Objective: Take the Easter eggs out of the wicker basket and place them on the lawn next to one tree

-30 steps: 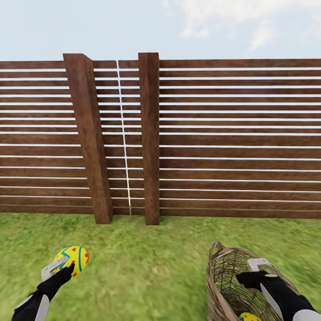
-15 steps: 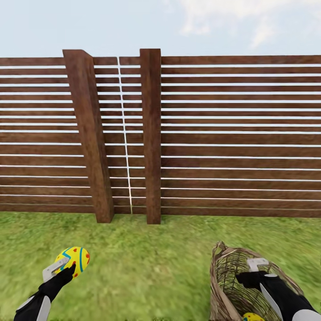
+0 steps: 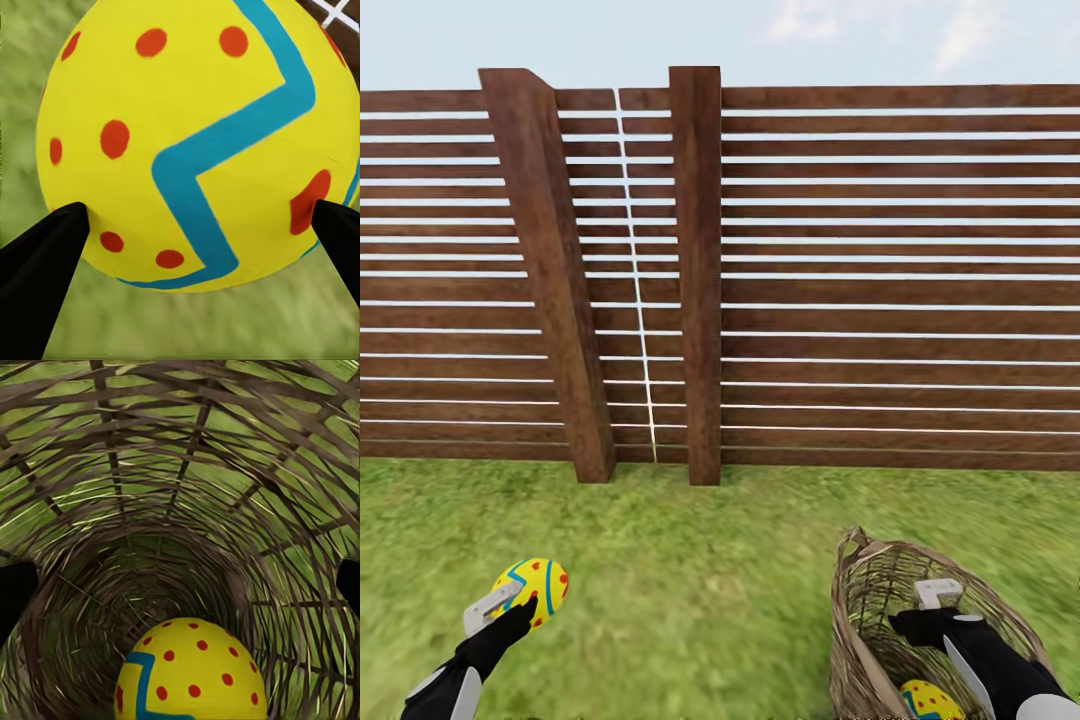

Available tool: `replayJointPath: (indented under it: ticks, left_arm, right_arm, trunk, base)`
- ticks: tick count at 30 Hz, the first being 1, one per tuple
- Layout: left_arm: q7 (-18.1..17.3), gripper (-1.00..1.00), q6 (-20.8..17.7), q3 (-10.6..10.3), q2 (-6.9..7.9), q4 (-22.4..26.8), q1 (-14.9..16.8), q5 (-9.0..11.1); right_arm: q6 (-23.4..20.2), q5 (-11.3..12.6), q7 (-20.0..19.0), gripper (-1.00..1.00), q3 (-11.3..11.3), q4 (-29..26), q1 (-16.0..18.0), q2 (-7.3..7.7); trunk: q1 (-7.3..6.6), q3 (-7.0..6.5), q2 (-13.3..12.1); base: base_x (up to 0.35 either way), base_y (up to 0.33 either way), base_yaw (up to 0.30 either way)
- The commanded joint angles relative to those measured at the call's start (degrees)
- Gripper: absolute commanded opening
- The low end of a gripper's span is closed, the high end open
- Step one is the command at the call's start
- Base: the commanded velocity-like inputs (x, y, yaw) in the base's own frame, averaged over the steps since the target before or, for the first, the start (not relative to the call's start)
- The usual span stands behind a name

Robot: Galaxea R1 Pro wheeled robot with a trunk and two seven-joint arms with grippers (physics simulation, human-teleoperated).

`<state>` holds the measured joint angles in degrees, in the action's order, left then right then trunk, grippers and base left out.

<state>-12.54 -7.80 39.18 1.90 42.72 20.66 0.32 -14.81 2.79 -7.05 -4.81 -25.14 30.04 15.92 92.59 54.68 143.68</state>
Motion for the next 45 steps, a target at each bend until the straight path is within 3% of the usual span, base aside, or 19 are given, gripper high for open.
replayJointPath:
  ticks: [1, 17, 45]
  left_arm:
    - [-0.5, -1.00, -0.4, 0.3, -0.05, 0.1, 0.1, 0.0]
    - [-0.6, -1.00, -0.4, 0.4, 0.47, 0.9, 0.1, 0.2]
    - [-0.6, -1.00, 0.8, 0.4, 0.13, 0.8, 0.1, 0.1]
  right_arm:
    - [-0.3, 0.3, 0.0, 1.00, -0.4, -0.1, 0.0, 0.07]
    - [-0.3, 0.2, 0.0, 1.00, -0.6, -0.2, 0.0, -0.08]
    - [-0.3, 0.1, 0.0, 1.00, -0.5, -0.1, 0.0, -0.10]
  trunk:
    - [0.01, 0.29, 0.0]
    - [0.42, 3.83, 0.3]
    - [1.14, 10.04, 0.6]
  base:
    - [0.000, 0.000, 0.000]
    - [0.000, 0.000, 0.000]
    - [0.000, 0.000, 0.000]
